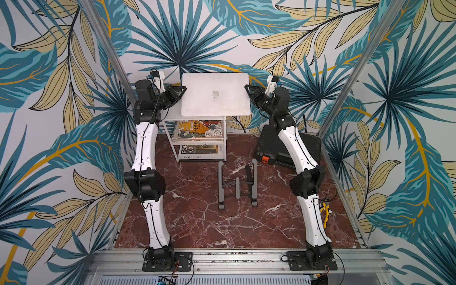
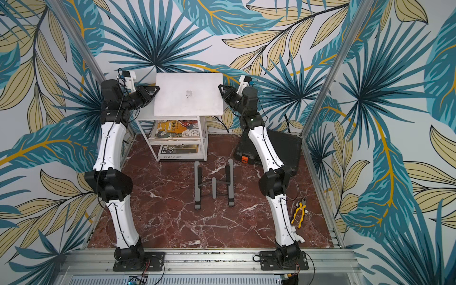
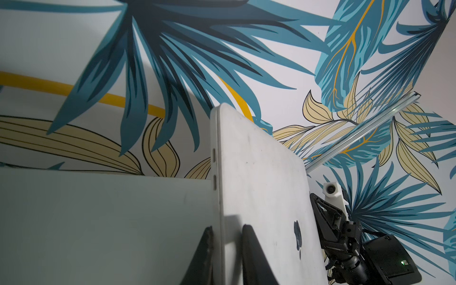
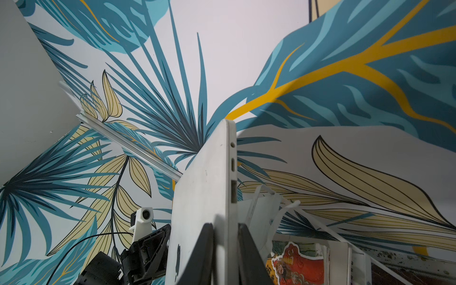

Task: Close the laptop lid and set it aside
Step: Place the laptop on the shelf.

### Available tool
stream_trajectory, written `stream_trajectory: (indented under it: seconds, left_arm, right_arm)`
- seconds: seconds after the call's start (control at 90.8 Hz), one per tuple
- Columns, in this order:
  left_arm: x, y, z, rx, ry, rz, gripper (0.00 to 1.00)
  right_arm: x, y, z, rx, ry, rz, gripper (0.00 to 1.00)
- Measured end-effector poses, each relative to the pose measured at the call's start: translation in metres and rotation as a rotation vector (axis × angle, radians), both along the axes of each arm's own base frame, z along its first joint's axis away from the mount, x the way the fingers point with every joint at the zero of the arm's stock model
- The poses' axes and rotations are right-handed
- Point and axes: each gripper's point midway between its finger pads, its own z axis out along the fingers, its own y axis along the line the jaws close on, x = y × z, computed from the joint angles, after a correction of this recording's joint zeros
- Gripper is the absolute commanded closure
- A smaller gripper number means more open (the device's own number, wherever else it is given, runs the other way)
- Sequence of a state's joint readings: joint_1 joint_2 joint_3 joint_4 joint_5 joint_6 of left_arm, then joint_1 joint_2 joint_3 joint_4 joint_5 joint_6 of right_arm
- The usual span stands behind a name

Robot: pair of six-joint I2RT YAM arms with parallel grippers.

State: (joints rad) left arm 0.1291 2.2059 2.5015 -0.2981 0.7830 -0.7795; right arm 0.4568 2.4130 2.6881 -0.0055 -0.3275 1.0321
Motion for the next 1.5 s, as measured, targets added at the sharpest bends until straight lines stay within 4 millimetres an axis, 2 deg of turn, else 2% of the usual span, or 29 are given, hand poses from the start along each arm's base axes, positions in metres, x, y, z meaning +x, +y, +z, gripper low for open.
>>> stream_trajectory:
  seconds: [0.209,0.319,0.408,0.452,0.738,0.815,0.958,1.157,1.245,1.344,1.421,1.498]
  left_arm:
    - [0.009,0.005,-0.008,-0.004,-0.009,0.004,0.78]
    - [0.017,0.01,-0.014,0.009,-0.021,0.025,0.67]
    - [0.027,0.016,-0.025,0.028,-0.039,0.046,0.52]
    - [0.03,0.018,-0.026,0.03,-0.049,0.052,0.49]
    - [0.034,0.02,-0.017,0.039,-0.134,0.061,0.36]
    - [0.034,0.021,-0.014,0.033,-0.148,0.064,0.21]
    - [0.034,0.026,-0.007,0.026,-0.177,0.078,0.16]
    - [0.032,0.034,0.005,0.026,-0.219,0.1,0.15]
    - [0.027,0.044,0.013,0.034,-0.239,0.126,0.14]
    - [0.01,0.054,0.023,0.056,-0.251,0.153,0.14]
    - [-0.011,0.055,0.037,0.094,-0.284,0.167,0.13]
    - [-0.044,0.051,0.06,0.164,-0.355,0.185,0.12]
  right_arm:
    - [0.0,0.001,0.0,0.001,-0.001,-0.011,1.0]
    - [-0.001,0.003,0.002,0.006,-0.003,-0.01,1.0]
    - [-0.005,0.008,0.005,0.013,-0.012,-0.003,1.0]
    - [-0.006,0.01,0.004,0.013,-0.008,-0.001,1.0]
    - [-0.007,0.018,-0.001,0.014,-0.006,0.01,1.0]
    - [-0.006,0.017,-0.001,0.017,-0.003,0.004,1.0]
    - [-0.002,0.015,-0.004,0.029,0.014,-0.018,1.0]
    - [0.0,0.015,-0.006,0.032,0.028,-0.038,1.0]
    - [0.001,0.013,-0.007,0.034,0.037,-0.048,1.0]
    - [0.002,0.014,-0.01,0.043,0.06,-0.049,1.0]
    - [0.004,0.014,-0.015,0.052,0.082,-0.057,1.0]
    - [0.005,0.014,-0.019,0.064,0.11,-0.067,1.0]
